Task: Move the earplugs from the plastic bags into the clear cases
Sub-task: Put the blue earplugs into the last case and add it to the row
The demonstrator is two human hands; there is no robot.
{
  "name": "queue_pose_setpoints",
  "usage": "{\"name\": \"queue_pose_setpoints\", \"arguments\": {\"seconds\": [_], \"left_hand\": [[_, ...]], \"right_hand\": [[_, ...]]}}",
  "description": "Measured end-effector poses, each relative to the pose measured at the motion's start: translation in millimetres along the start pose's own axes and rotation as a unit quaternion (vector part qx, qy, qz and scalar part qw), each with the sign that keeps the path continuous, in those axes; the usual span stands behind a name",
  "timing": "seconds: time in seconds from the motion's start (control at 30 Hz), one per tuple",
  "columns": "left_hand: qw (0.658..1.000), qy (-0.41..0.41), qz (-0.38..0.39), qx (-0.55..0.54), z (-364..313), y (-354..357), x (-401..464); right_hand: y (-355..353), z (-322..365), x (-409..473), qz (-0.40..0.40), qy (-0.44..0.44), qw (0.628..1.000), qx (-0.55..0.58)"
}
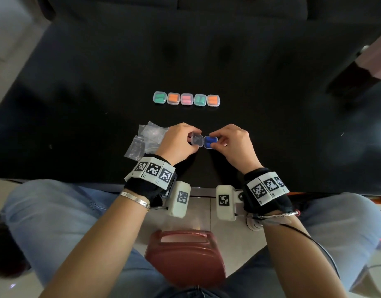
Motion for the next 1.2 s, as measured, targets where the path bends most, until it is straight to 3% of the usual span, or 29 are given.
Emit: {"name": "queue_pose_setpoints", "arguments": {"seconds": [0.37, 0.63, 0.8, 0.93, 1.2], "left_hand": [[1.000, -0.022, 0.002, -0.019, -6, -6, -1], [0.999, 0.029, 0.021, -0.010, -25, -1, -1], [0.996, 0.066, 0.023, 0.052, -35, 9, 0], [0.988, 0.076, 0.089, 0.099, -45, 32, 5], [0.990, 0.055, 0.100, 0.085, -43, 37, 9]], "right_hand": [[-11, -2, -2, -0.027, 0.018, 0.999, 0.024], [-2, -13, -6, -0.001, 0.058, 0.997, 0.043], [-9, -33, -10, -0.007, 0.133, 0.984, 0.115], [-7, -46, -11, 0.008, 0.207, 0.962, 0.179], [-3, -43, -1, 0.031, 0.155, 0.986, 0.059]]}}
Point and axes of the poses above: each hand's wrist, its own x-axis towards the middle knuckle, its own y-axis out of the palm, z = x × y, the point moved 8 cm from there along x, towards the middle knuckle, and after that the axes turned 14 degrees about -z, right-handed, at the moved point
